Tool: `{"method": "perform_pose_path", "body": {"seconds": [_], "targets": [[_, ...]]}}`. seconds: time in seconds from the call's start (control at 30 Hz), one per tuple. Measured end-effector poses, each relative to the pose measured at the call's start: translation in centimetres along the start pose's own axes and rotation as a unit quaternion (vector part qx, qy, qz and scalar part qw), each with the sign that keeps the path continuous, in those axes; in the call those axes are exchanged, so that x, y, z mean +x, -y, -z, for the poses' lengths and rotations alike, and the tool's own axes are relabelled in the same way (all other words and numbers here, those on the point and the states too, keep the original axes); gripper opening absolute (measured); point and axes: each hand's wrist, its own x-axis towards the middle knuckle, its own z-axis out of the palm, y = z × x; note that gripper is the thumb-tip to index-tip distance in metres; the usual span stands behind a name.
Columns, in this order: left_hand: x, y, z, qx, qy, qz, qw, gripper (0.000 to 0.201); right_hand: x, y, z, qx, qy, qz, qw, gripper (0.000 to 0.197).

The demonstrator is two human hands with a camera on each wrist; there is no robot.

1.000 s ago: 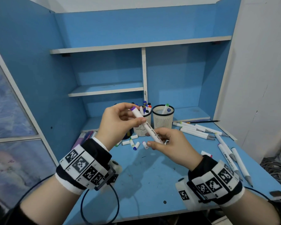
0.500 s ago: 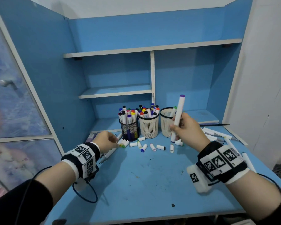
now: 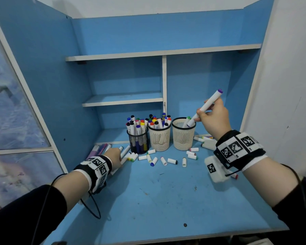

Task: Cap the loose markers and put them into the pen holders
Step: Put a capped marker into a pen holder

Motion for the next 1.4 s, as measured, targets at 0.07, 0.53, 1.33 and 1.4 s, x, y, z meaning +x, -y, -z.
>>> {"method": "perform_pose_path", "body": {"seconds": [0.07, 0.53, 1.33, 1.4], "targets": [[-0.3, -0.1, 0.1, 0.002, 0.013, 0.012, 1.0, 0.037, 0.4, -0.3, 0.0, 0.002, -0.003, 0.0, 1.0, 0.02], [-1.7, 0.5, 0.1, -0.062, 0.043, 0.034, 0.997, 0.03, 1.3, -4.1, -1.5, 0.036, 0.009, 0.009, 0.999, 0.016], [-7.7, 1.5, 6.8, -0.456, -0.168, -0.058, 0.872, 0.005, 3.1, -7.7, -3.6, -0.37, 0.095, 0.087, 0.92, 0.04], [-8.1, 1.4, 7.1, -0.478, -0.179, -0.065, 0.857, 0.006, 2.2, -7.2, -3.6, -0.347, 0.072, 0.115, 0.928, 0.037]]}}
